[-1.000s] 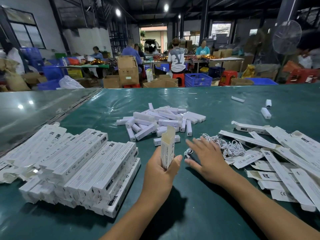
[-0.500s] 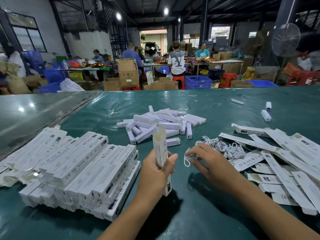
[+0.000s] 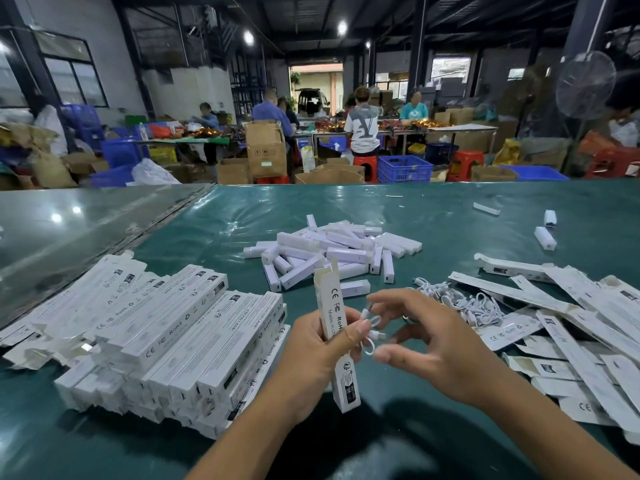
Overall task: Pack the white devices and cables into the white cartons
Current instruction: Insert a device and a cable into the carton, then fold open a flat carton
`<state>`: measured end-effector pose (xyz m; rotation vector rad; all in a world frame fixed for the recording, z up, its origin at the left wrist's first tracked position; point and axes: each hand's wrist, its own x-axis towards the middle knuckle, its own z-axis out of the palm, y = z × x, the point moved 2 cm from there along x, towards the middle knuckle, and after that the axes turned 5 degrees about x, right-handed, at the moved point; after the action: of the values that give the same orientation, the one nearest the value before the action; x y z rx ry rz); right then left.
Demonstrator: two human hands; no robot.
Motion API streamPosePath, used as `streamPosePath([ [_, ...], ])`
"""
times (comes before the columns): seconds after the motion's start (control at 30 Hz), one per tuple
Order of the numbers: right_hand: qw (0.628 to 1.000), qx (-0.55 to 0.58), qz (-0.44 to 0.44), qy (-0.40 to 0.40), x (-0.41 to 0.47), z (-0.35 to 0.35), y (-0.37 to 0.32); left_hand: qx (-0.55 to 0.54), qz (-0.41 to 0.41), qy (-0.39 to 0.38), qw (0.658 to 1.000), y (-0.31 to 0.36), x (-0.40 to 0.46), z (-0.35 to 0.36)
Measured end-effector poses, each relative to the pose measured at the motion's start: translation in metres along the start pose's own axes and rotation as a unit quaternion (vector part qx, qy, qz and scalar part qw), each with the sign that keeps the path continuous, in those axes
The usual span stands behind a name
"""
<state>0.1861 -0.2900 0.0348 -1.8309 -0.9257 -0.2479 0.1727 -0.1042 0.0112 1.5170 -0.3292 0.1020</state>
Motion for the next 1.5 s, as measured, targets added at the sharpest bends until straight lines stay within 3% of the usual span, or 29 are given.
streamPosePath([
  [0.3,0.998,-0.024,-0.019,0.058,-0.001,0.002,-0.004,-0.050,-0.015,0.003,0.999,0.000,-0.001,0.002],
  [0.5,0.986,0.144,0.067,0.043,-0.002,0.004,-0.003,-0.078,0.004,-0.008,0.997,-0.002,0.000,0.001],
  [0.73,0.980,0.175,0.071,0.066,0.001,0.006,-0.002,-0.047,0.024,0.007,0.999,-0.001,0.001,0.001],
  [0.87,0.970,0.149,0.040,0.187,0.003,-0.016,-0.009,0.184,0.050,0.101,0.976,0.000,0.002,-0.005],
  [1.03,0.972,0.031,-0.052,0.229,-0.002,-0.028,-0.031,0.371,0.121,0.072,0.918,-0.002,-0.002,0.006],
  [1.13,0.971,-0.067,-0.098,0.209,-0.002,-0.026,-0.042,0.411,0.160,0.038,0.897,-0.002,-0.003,0.013],
  [1.27,0.955,-0.208,-0.123,0.171,0.001,-0.024,-0.045,0.402,0.154,0.051,0.901,-0.002,-0.003,0.012],
  [1.5,0.969,-0.190,-0.064,0.146,0.001,-0.022,-0.045,0.406,0.153,0.047,0.900,-0.001,-0.003,0.011],
])
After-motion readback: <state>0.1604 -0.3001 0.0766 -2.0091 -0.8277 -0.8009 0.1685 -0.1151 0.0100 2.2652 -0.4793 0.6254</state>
